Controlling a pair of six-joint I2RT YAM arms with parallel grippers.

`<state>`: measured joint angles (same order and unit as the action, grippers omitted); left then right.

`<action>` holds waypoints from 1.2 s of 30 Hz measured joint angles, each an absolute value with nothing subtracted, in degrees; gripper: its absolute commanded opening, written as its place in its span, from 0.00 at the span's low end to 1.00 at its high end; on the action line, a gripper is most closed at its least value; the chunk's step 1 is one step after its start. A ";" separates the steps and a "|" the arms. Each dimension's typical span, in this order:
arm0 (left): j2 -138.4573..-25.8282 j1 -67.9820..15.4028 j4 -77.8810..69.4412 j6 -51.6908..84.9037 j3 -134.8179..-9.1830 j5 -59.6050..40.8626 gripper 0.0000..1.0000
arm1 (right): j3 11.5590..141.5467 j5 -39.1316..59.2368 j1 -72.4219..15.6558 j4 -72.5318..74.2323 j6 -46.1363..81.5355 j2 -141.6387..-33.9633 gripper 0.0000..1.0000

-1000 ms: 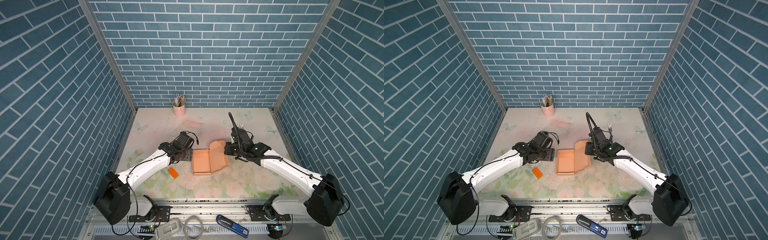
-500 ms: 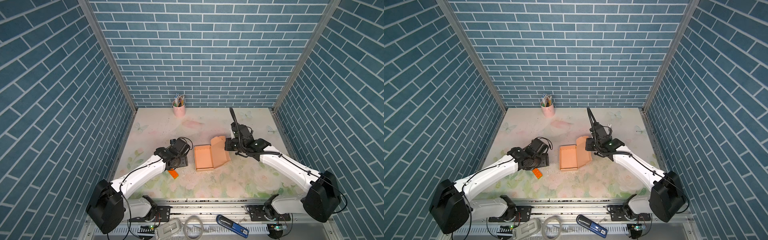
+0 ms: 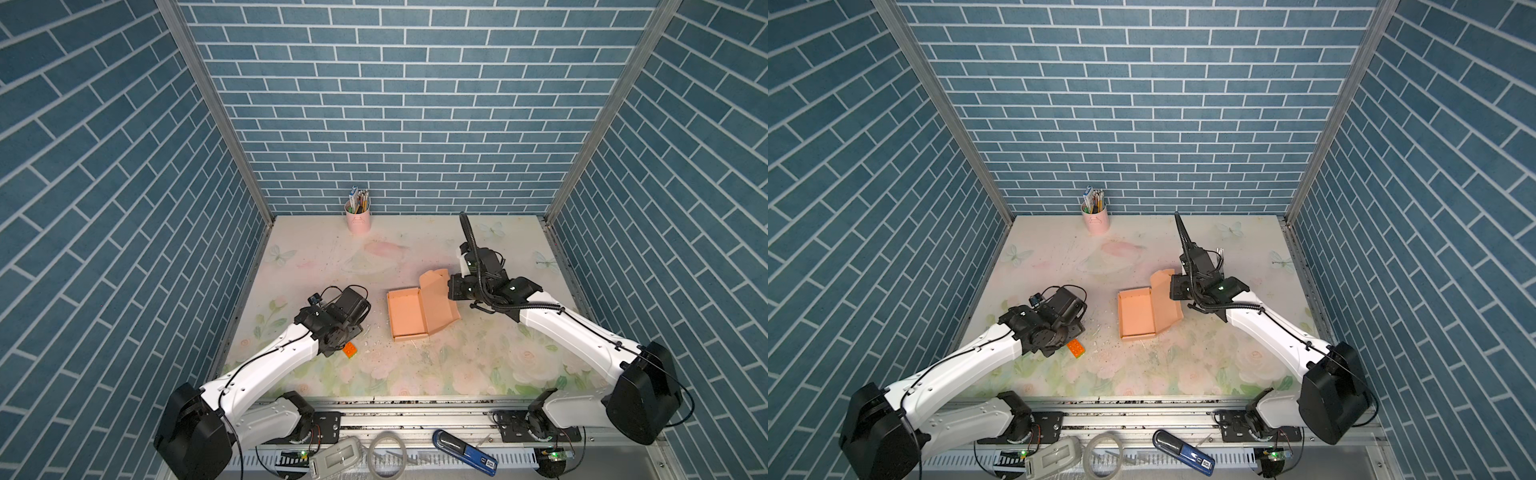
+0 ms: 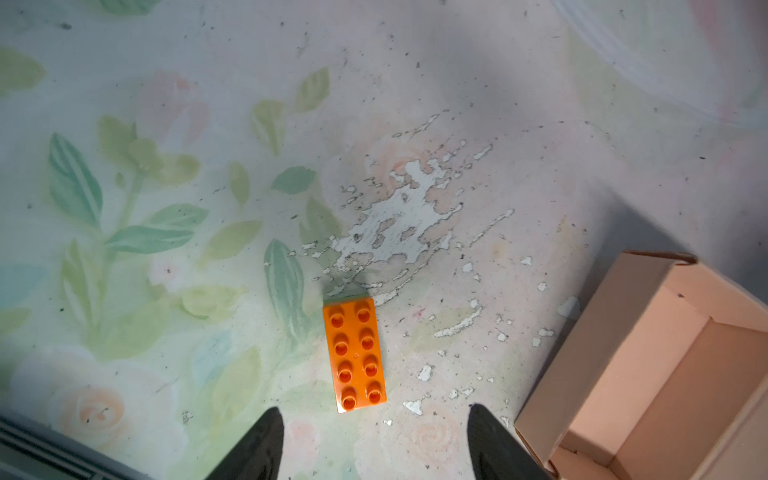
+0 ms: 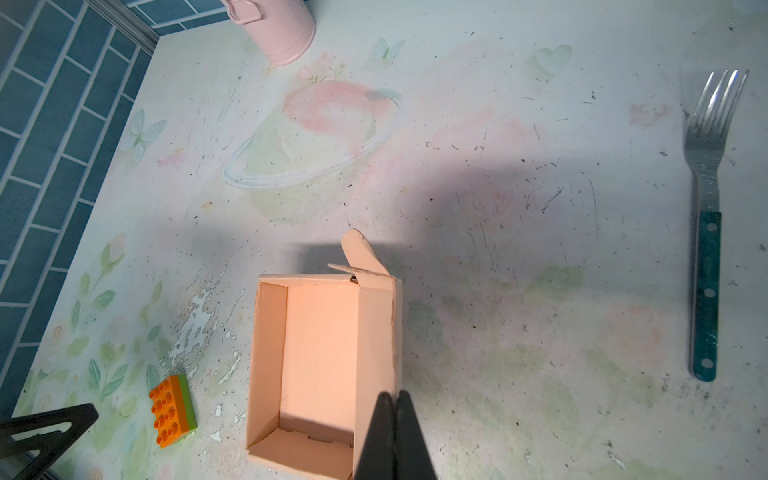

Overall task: Fold the paper box
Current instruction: 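Lower the left gripper onto the orange Lego brick and grasp it, then carry the orange brick with the left gripper over the box opening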

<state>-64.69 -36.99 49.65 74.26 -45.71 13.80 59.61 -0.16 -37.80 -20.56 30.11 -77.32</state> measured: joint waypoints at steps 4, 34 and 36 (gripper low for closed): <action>-66.83 -36.99 49.30 76.55 -45.01 13.50 0.69 | 59.59 0.47 -37.80 -19.97 30.06 -77.32 0.04; -83.11 -36.77 39.07 79.24 -42.41 11.25 0.51 | 58.00 2.07 -37.74 -18.61 30.00 -77.14 0.03; -83.26 -36.64 38.94 79.26 -42.28 11.31 0.49 | 58.00 2.17 -37.74 -18.61 30.00 -77.12 0.03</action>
